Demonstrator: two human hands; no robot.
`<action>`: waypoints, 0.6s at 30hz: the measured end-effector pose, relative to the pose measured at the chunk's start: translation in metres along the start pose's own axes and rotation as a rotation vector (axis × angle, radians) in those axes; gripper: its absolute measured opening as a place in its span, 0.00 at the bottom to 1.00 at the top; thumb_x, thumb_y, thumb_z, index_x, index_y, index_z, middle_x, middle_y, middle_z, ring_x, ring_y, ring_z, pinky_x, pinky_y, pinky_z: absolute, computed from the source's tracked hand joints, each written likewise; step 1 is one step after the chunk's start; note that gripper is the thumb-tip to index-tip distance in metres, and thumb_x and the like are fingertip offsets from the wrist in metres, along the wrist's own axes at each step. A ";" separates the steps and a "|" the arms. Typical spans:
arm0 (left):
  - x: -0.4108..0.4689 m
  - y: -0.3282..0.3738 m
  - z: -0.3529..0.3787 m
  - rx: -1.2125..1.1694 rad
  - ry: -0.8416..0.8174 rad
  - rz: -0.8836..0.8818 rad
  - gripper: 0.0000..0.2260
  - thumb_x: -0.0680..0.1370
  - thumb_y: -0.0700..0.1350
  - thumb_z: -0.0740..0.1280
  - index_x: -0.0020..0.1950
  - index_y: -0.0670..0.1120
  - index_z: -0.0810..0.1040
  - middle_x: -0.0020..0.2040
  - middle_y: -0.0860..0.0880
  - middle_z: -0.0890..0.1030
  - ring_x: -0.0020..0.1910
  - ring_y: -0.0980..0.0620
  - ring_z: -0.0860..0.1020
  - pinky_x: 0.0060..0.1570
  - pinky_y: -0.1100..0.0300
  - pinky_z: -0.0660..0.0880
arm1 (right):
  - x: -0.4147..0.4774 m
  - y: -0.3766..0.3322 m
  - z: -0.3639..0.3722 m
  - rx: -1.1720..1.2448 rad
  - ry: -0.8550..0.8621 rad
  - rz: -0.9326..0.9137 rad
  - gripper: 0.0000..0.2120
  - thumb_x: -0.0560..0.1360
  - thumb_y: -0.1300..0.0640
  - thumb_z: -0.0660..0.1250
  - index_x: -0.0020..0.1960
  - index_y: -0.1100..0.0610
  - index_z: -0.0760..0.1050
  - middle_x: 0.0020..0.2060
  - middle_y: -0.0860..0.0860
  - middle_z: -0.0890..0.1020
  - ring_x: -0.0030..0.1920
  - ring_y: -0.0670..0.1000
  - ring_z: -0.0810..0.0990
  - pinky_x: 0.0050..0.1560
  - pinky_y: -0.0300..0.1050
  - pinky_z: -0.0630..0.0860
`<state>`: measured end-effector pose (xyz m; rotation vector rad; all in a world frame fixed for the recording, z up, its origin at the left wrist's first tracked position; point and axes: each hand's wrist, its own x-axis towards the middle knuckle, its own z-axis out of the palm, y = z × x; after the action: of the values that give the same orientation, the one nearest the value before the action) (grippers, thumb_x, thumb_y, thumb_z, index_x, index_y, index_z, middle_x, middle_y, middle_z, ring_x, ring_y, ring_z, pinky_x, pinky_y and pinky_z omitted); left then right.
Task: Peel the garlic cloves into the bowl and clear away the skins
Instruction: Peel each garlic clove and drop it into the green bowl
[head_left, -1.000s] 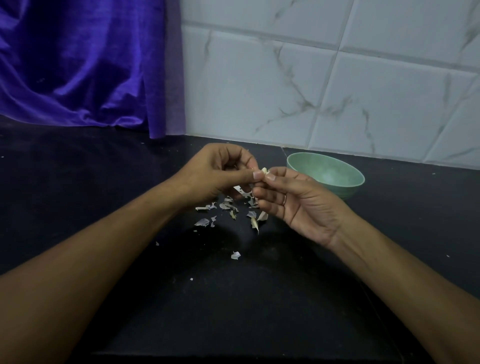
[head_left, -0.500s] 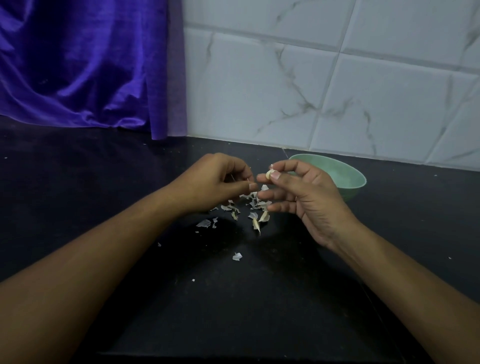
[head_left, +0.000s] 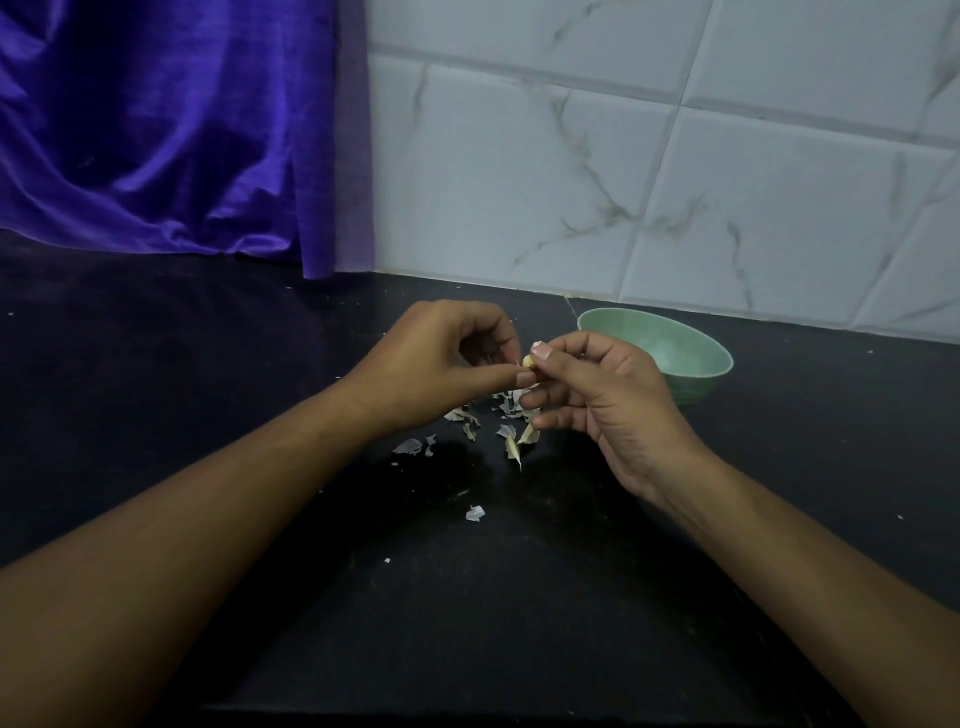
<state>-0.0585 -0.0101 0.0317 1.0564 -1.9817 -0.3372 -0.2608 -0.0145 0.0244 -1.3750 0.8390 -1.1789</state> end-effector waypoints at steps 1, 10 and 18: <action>0.000 0.000 0.001 -0.003 0.006 0.009 0.07 0.75 0.48 0.79 0.45 0.48 0.83 0.38 0.51 0.84 0.39 0.56 0.83 0.38 0.66 0.77 | 0.000 0.000 0.000 -0.009 -0.002 0.000 0.08 0.78 0.60 0.72 0.52 0.63 0.78 0.43 0.60 0.87 0.35 0.52 0.84 0.33 0.43 0.83; 0.002 -0.001 0.002 -0.058 0.045 0.028 0.05 0.76 0.41 0.77 0.48 0.47 0.83 0.40 0.53 0.85 0.38 0.59 0.81 0.38 0.70 0.73 | -0.001 -0.002 0.001 -0.016 -0.027 -0.018 0.07 0.79 0.60 0.71 0.53 0.64 0.80 0.44 0.60 0.87 0.36 0.53 0.85 0.34 0.43 0.83; 0.002 0.001 0.000 -0.100 0.064 0.021 0.03 0.78 0.41 0.76 0.48 0.47 0.83 0.39 0.54 0.85 0.38 0.56 0.82 0.36 0.66 0.76 | 0.000 -0.004 -0.004 0.009 -0.126 0.031 0.09 0.78 0.60 0.71 0.55 0.64 0.82 0.47 0.58 0.87 0.40 0.53 0.86 0.38 0.44 0.84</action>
<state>-0.0598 -0.0113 0.0336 0.9709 -1.8981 -0.3823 -0.2648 -0.0145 0.0281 -1.4092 0.7621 -1.0591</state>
